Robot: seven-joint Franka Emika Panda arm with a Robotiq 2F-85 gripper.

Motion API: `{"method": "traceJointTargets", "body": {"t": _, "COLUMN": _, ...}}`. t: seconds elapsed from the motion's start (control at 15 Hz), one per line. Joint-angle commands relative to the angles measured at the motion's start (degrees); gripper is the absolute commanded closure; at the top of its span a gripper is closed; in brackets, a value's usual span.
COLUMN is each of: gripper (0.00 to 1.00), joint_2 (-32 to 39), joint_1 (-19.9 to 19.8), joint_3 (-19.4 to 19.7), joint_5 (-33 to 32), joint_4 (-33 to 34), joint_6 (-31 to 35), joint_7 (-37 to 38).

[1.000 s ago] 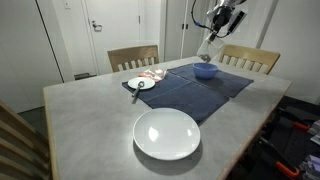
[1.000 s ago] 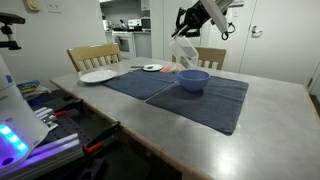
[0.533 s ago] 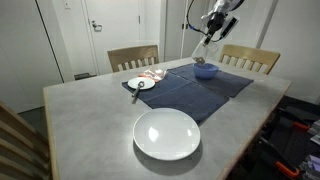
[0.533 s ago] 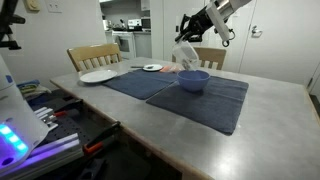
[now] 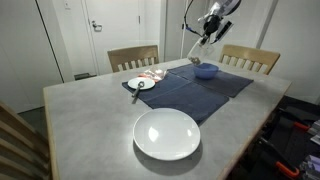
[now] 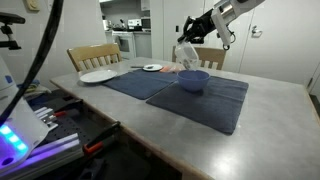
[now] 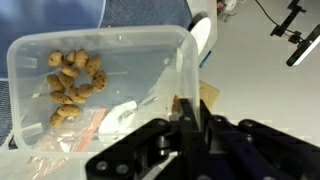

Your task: Pour the things in the lunchbox into the bowl

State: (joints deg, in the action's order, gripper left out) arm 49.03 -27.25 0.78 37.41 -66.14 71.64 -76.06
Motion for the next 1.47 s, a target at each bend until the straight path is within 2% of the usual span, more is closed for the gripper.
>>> {"method": "traceJointTargets", "body": {"t": 0.0, "gripper": 0.98, "joint_2": 2.67, "joint_1": -1.97, "joint_3": -1.39, "joint_5": 2.49, "joint_4": 4.56, "joint_6": -2.91, "joint_7": 0.89}}
{"method": "traceJointTargets", "body": {"t": 0.67, "gripper": 0.98, "joint_2": 1.07, "joint_1": -3.86, "joint_3": -0.89, "joint_5": 8.57, "joint_4": 0.16, "joint_6": -1.36, "joint_7": 1.54}}
{"method": "traceJointTargets", "body": {"t": 1.4, "gripper": 0.98, "joint_2": -1.7, "joint_1": -6.13, "joint_3": -0.58, "joint_5": 9.68, "joint_4": -7.73, "joint_6": -0.77, "joint_7": -1.69}}
